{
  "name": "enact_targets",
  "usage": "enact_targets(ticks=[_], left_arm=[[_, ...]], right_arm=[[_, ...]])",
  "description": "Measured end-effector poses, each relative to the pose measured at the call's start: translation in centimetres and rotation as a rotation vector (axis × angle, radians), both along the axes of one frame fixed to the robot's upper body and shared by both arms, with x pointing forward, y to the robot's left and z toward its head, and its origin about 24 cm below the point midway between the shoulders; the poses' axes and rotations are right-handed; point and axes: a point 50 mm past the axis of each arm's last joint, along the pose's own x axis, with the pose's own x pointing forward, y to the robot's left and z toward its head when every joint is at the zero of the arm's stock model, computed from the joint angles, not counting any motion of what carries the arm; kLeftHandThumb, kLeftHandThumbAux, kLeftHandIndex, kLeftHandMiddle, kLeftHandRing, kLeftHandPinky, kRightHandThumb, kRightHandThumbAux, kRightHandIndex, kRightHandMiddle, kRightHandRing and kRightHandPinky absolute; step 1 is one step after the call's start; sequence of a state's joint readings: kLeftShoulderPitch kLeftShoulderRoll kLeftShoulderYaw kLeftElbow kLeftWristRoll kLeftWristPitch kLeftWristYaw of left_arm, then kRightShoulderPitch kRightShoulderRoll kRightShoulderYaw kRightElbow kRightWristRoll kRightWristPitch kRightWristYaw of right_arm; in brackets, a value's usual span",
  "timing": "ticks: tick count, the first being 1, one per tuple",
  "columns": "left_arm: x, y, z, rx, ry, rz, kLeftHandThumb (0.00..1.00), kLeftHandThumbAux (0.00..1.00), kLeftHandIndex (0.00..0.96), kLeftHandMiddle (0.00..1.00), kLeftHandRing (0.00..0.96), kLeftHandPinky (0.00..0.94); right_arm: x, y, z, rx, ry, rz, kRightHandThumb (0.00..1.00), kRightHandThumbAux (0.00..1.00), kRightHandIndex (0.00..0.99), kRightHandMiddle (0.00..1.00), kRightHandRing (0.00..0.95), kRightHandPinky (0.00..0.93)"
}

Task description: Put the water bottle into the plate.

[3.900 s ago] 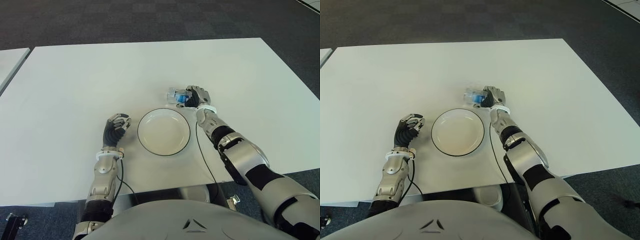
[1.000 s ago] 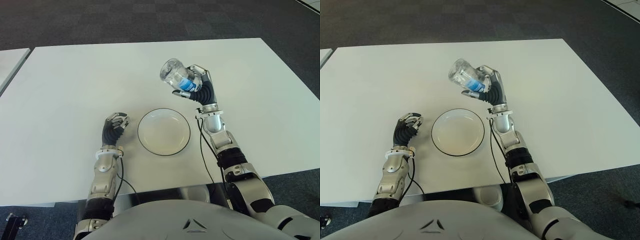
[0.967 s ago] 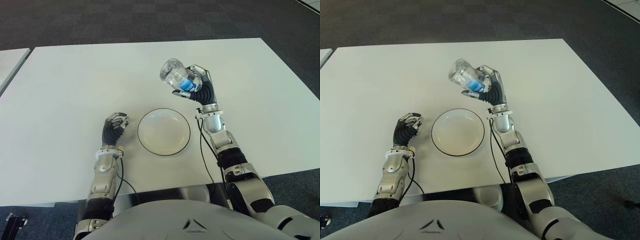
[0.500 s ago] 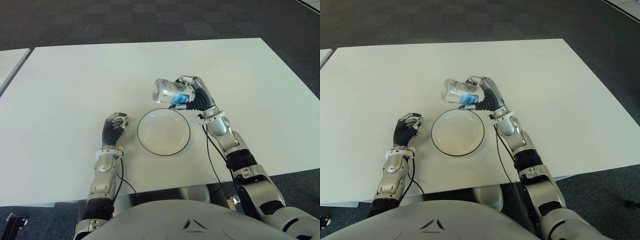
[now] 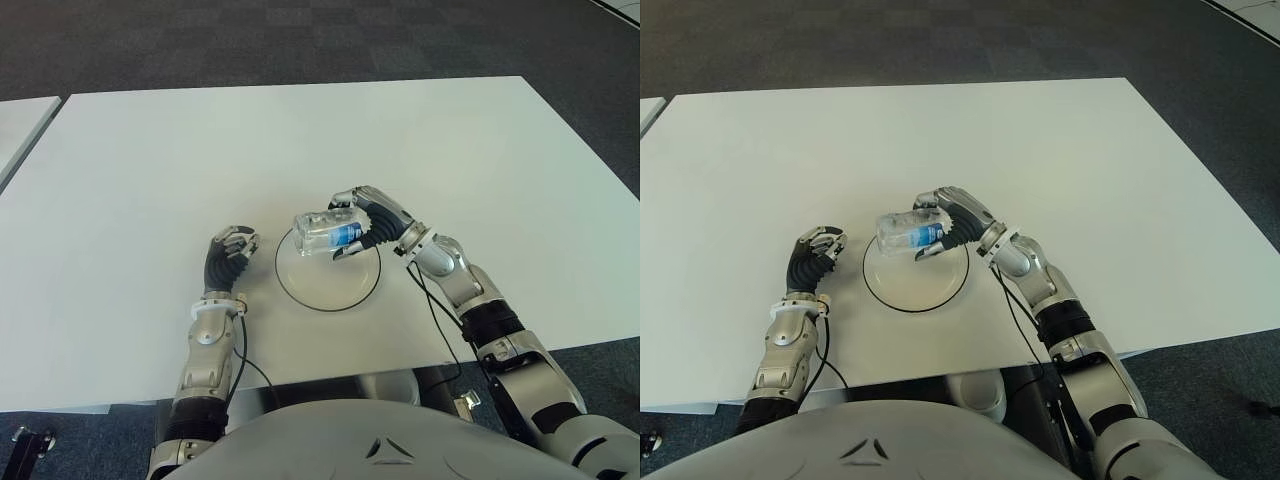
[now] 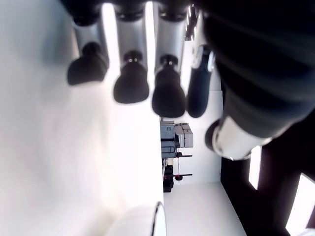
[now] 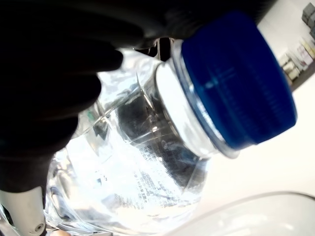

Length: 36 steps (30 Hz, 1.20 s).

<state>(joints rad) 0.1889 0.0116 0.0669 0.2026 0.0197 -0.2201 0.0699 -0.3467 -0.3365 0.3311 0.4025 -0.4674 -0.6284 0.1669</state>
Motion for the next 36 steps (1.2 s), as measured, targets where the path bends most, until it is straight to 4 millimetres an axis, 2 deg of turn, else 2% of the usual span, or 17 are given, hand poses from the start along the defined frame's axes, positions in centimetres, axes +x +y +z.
enact_targets(ticks=[11, 16, 19, 21, 22, 24, 27, 28, 30, 33, 34, 36], left_arm=[[-0.1, 0.0, 0.0, 0.0, 0.001, 0.001, 0.712, 0.711, 0.438, 0.802, 0.815, 0.83], [-0.1, 0.0, 0.0, -0.001, 0.001, 0.002, 0.712, 0.711, 0.438, 0.802, 0.815, 0.829], [-0.1, 0.0, 0.0, -0.001, 0.001, 0.003, 0.712, 0.711, 0.438, 0.802, 0.815, 0.83], [-0.1, 0.1, 0.0, -0.001, 0.001, 0.003, 0.712, 0.71, 0.438, 0.802, 0.815, 0.829], [-0.1, 0.0, 0.0, -0.001, 0.001, 0.003, 0.712, 0.71, 0.438, 0.802, 0.815, 0.829], [0.0, 0.1, 0.0, -0.001, 0.0, 0.003, 0.712, 0.71, 0.438, 0.801, 0.814, 0.828], [0.0, 0.1, -0.1, 0.0, -0.003, 0.003, 0.712, 0.71, 0.438, 0.799, 0.812, 0.826], [0.0, 0.1, -0.1, 0.0, -0.003, 0.003, 0.712, 0.71, 0.438, 0.799, 0.811, 0.826], [0.0, 0.0, -0.1, 0.001, -0.005, 0.002, 0.712, 0.71, 0.438, 0.797, 0.81, 0.824], [0.0, 0.0, -0.1, 0.001, -0.006, 0.001, 0.713, 0.71, 0.438, 0.796, 0.808, 0.824], [0.0, 0.0, -0.1, 0.001, -0.006, 0.001, 0.713, 0.71, 0.438, 0.795, 0.808, 0.825], [0.1, 0.0, -0.1, 0.001, -0.005, 0.001, 0.713, 0.71, 0.438, 0.797, 0.81, 0.826]], right_arm=[[-0.3, 0.2, -1.3, -0.127, 0.075, -0.013, 0.704, 0.723, 0.437, 0.912, 0.889, 0.866], [-0.4, 0.3, -1.5, -0.176, 0.07, -0.015, 0.702, 0.724, 0.438, 0.833, 0.802, 0.755], [-0.4, 0.4, -1.5, -0.205, 0.066, -0.022, 0.701, 0.725, 0.435, 0.753, 0.734, 0.672], [-0.4, 0.4, -1.5, -0.219, 0.069, -0.028, 0.696, 0.727, 0.426, 0.62, 0.622, 0.582], [-0.4, 0.4, -1.5, -0.225, 0.073, -0.032, 0.695, 0.727, 0.425, 0.594, 0.601, 0.565], [-0.4, 0.5, -1.6, -0.238, 0.084, -0.038, 0.689, 0.73, 0.413, 0.444, 0.462, 0.463], [-0.6, 0.7, -1.7, -0.269, 0.11, -0.04, 0.683, 0.733, 0.404, 0.302, 0.332, 0.36], [-0.7, 0.7, -1.7, -0.278, 0.119, -0.04, 0.682, 0.733, 0.403, 0.284, 0.314, 0.345], [-0.9, 0.8, -1.9, -0.299, 0.141, -0.04, 0.47, 0.765, 0.239, 0.209, 0.241, 0.282], [-1.2, 0.9, -2.2, -0.321, 0.165, -0.04, 0.357, 0.778, 0.145, 0.152, 0.184, 0.234], [-1.3, 0.9, -2.2, -0.339, 0.175, -0.045, 0.299, 0.778, 0.08, 0.098, 0.129, 0.198], [-1.3, 0.9, -2.1, -0.345, 0.177, -0.046, 0.295, 0.77, 0.05, 0.059, 0.092, 0.17]])
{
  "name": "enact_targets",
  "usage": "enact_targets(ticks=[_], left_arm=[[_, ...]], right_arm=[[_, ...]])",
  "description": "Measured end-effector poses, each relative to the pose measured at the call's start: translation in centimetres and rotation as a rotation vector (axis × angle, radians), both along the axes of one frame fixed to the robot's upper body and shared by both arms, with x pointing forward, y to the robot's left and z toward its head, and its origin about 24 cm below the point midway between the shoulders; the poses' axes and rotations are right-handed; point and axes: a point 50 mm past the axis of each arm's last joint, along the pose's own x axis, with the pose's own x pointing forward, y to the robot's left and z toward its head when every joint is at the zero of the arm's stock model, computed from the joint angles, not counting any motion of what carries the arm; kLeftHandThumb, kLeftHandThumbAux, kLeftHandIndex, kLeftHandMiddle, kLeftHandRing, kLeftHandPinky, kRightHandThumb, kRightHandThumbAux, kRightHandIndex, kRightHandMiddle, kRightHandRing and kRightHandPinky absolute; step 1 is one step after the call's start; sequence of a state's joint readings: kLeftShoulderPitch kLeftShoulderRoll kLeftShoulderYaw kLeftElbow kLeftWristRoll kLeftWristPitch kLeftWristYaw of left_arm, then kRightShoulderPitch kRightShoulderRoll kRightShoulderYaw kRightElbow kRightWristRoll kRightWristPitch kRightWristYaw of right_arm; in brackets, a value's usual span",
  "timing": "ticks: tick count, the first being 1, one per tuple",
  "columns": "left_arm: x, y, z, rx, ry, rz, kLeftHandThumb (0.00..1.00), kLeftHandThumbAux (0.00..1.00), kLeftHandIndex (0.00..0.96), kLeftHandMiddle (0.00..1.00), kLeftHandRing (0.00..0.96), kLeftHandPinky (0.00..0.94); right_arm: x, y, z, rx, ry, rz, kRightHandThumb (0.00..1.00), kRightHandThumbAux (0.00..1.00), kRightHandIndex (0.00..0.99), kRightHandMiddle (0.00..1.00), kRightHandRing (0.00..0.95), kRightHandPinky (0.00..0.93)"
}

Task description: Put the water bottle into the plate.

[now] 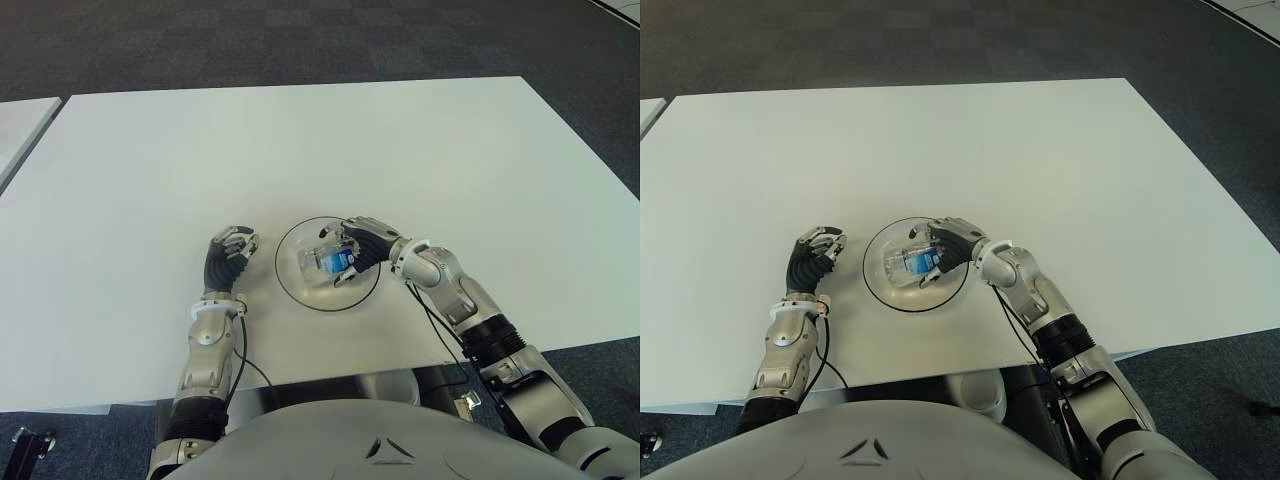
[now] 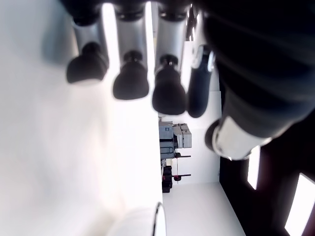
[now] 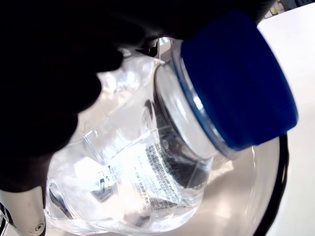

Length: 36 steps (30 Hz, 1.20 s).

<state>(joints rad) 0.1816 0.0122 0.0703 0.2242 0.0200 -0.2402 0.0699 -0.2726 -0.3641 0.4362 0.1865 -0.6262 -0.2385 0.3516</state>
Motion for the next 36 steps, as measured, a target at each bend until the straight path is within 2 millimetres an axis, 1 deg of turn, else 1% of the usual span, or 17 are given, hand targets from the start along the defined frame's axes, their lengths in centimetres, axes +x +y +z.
enact_targets(ticks=[4, 7, 9, 12, 15, 26, 36], left_arm=[[0.1, 0.0, 0.0, 0.0, -0.003, 0.001, 0.712, 0.711, 0.438, 0.801, 0.813, 0.828], [0.1, 0.0, -0.1, 0.0, -0.004, 0.001, 0.712, 0.711, 0.438, 0.803, 0.815, 0.828], [0.1, 0.0, -0.1, 0.0, -0.004, 0.001, 0.712, 0.711, 0.438, 0.804, 0.816, 0.828], [0.1, 0.0, 0.0, 0.0, -0.005, 0.001, 0.712, 0.711, 0.438, 0.804, 0.816, 0.828], [0.1, 0.0, 0.0, 0.0, -0.005, 0.001, 0.712, 0.711, 0.438, 0.803, 0.815, 0.828], [0.2, 0.0, 0.0, 0.0, -0.003, 0.002, 0.712, 0.711, 0.438, 0.803, 0.818, 0.833], [0.2, 0.1, 0.0, -0.001, -0.003, 0.005, 0.713, 0.711, 0.438, 0.801, 0.816, 0.831]], right_arm=[[0.0, 0.0, 0.1, -0.025, 0.012, -0.004, 0.266, 0.753, 0.013, 0.015, 0.043, 0.127], [-0.1, 0.1, 0.2, -0.031, 0.011, -0.005, 0.195, 0.747, 0.004, 0.005, 0.014, 0.088], [-0.1, 0.2, 0.3, -0.036, 0.005, -0.003, 0.112, 0.744, 0.001, 0.001, 0.005, 0.045], [-0.2, 0.2, 0.5, -0.04, -0.004, 0.003, 0.051, 0.742, 0.0, 0.0, 0.001, 0.014], [-0.2, 0.3, 0.6, -0.039, -0.012, 0.009, 0.016, 0.717, 0.0, 0.0, 0.0, 0.004], [-0.8, 0.4, 1.0, 0.021, -0.081, 0.05, 0.0, 0.594, 0.0, 0.0, 0.0, 0.0], [-1.0, 0.5, 1.5, 0.077, -0.209, 0.057, 0.0, 0.504, 0.0, 0.0, 0.0, 0.0]])
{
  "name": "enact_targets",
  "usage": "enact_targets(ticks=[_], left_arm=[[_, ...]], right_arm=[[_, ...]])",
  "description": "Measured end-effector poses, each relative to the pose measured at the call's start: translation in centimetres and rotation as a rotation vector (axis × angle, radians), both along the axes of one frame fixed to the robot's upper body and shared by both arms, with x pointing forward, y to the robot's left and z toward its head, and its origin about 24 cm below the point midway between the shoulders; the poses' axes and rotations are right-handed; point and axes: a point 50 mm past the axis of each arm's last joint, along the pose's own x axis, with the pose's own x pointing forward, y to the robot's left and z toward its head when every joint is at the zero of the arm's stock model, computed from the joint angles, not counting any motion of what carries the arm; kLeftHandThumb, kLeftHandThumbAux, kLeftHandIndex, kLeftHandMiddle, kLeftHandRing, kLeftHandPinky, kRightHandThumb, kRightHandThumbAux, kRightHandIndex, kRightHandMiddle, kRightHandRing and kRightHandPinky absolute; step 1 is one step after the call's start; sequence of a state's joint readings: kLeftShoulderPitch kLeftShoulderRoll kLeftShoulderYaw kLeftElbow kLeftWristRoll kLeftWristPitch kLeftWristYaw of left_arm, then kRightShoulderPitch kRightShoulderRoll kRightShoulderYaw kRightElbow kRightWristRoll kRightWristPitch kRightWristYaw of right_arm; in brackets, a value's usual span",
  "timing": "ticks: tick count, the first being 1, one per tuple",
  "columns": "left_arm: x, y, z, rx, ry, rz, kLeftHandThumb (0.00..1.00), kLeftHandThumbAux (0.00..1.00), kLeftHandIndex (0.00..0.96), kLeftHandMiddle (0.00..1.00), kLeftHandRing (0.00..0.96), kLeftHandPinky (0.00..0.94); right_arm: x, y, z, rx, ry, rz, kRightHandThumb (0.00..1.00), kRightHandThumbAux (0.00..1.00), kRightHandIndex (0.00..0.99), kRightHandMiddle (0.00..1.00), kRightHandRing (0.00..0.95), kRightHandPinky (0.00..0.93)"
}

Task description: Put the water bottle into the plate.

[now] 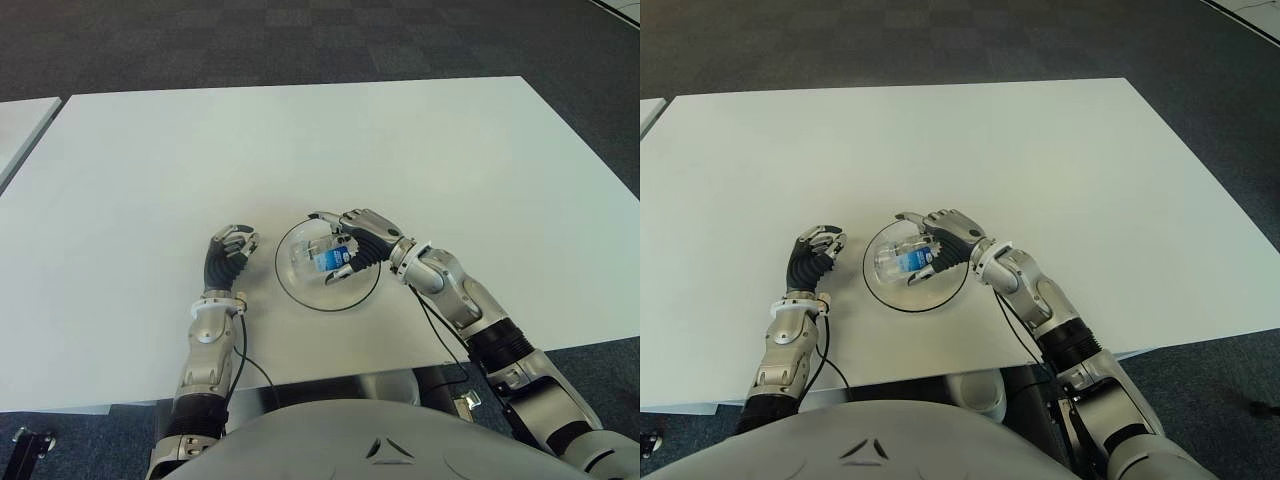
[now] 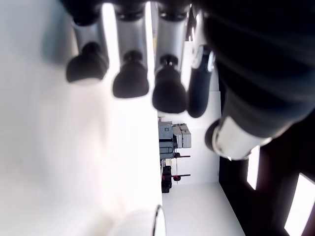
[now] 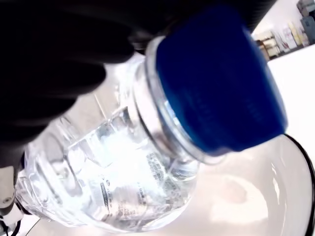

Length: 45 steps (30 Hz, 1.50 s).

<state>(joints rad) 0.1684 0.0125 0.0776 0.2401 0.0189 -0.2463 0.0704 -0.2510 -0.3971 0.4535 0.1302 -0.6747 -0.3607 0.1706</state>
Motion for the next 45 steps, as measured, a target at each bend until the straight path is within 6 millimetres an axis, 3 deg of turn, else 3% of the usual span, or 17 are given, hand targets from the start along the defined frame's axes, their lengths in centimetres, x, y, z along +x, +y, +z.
enact_targets(ticks=[23, 45], left_arm=[[0.0, 0.4, 0.0, -0.006, -0.002, 0.02, 0.713, 0.71, 0.437, 0.806, 0.824, 0.839], [-0.1, 0.5, 0.0, -0.006, -0.006, 0.021, 0.713, 0.71, 0.438, 0.807, 0.823, 0.836]], right_arm=[[-0.3, 0.0, 0.9, 0.316, -0.189, -0.058, 0.0, 0.248, 0.0, 0.0, 0.0, 0.0], [-0.6, -0.6, 0.8, 0.414, -0.452, -0.107, 0.0, 0.278, 0.0, 0.0, 0.0, 0.0]])
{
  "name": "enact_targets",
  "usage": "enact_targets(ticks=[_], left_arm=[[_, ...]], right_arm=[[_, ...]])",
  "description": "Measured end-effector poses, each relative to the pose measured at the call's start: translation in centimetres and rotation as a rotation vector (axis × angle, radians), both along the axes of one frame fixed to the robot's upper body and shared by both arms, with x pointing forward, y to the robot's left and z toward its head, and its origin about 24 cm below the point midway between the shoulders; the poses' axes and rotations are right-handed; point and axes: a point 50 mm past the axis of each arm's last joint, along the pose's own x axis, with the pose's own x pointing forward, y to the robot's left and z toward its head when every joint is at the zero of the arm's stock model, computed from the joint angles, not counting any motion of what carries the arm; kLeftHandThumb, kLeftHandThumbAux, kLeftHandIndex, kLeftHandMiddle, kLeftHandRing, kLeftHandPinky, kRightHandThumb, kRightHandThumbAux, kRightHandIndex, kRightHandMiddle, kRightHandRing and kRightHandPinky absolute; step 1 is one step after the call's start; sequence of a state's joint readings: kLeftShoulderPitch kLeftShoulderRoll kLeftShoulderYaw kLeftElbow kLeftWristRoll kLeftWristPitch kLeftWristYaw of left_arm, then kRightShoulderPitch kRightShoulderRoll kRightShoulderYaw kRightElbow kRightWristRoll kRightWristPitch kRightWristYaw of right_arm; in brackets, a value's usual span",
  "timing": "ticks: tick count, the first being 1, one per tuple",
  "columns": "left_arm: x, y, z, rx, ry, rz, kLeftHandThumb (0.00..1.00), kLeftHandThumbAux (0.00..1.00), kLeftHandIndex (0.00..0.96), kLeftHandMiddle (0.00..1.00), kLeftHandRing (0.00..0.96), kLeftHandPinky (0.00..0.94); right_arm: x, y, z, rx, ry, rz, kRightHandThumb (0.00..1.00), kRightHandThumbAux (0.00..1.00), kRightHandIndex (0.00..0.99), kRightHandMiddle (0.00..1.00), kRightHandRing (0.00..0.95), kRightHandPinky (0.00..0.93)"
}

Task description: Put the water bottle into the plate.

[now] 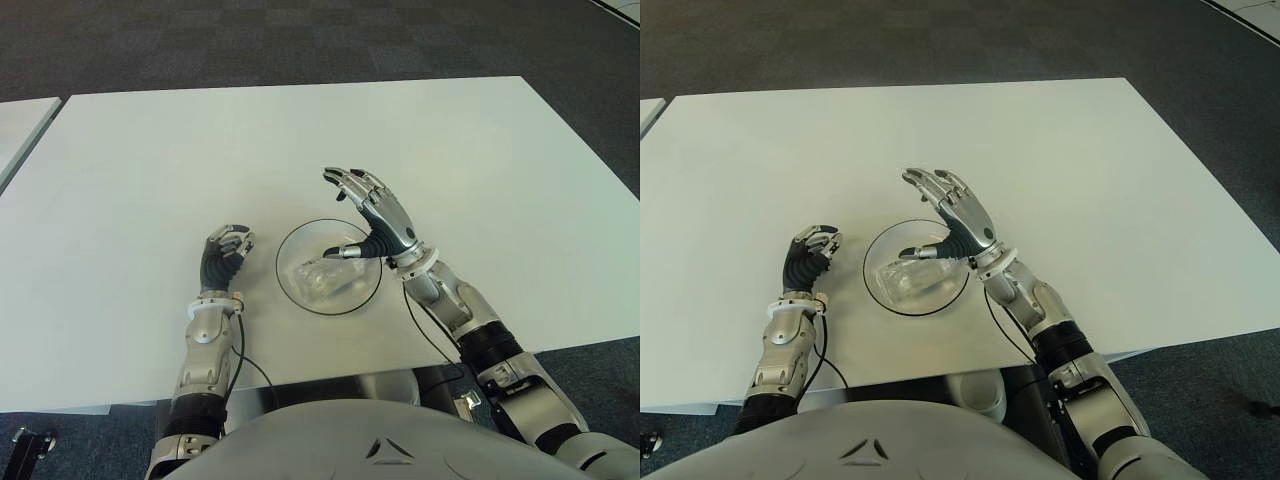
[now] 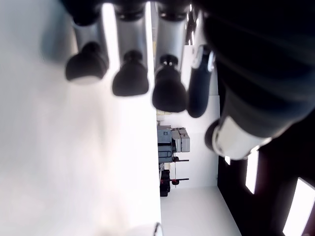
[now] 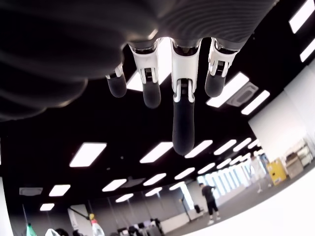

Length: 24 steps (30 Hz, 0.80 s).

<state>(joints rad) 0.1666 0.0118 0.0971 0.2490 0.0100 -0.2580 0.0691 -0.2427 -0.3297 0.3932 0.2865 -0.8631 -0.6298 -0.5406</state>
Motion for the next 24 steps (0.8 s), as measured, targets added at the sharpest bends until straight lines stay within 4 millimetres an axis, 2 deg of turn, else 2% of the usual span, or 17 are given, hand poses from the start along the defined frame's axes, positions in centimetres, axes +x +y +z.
enact_targets(ticks=[10, 17, 20, 24], left_arm=[[-0.02, -0.01, 0.0, 0.003, 0.0, -0.001, 0.713, 0.71, 0.437, 0.805, 0.821, 0.835], [-0.02, -0.03, 0.01, 0.008, 0.001, -0.003, 0.713, 0.71, 0.437, 0.808, 0.824, 0.837], [-0.01, -0.05, 0.02, 0.008, 0.002, -0.003, 0.713, 0.71, 0.437, 0.809, 0.826, 0.839], [-0.06, -0.07, 0.04, 0.005, 0.002, -0.002, 0.713, 0.71, 0.438, 0.811, 0.827, 0.84]], right_arm=[[-0.18, -0.04, -0.42, 0.049, -0.099, -0.053, 0.0, 0.286, 0.0, 0.0, 0.0, 0.0], [-0.12, -0.06, -0.38, 0.135, -0.087, -0.073, 0.0, 0.304, 0.0, 0.0, 0.0, 0.0], [0.03, -0.28, -0.19, 0.216, -0.062, -0.082, 0.0, 0.351, 0.0, 0.0, 0.0, 0.0], [0.51, -0.84, 0.06, 0.357, -0.01, -0.145, 0.015, 0.468, 0.0, 0.0, 0.0, 0.0]])
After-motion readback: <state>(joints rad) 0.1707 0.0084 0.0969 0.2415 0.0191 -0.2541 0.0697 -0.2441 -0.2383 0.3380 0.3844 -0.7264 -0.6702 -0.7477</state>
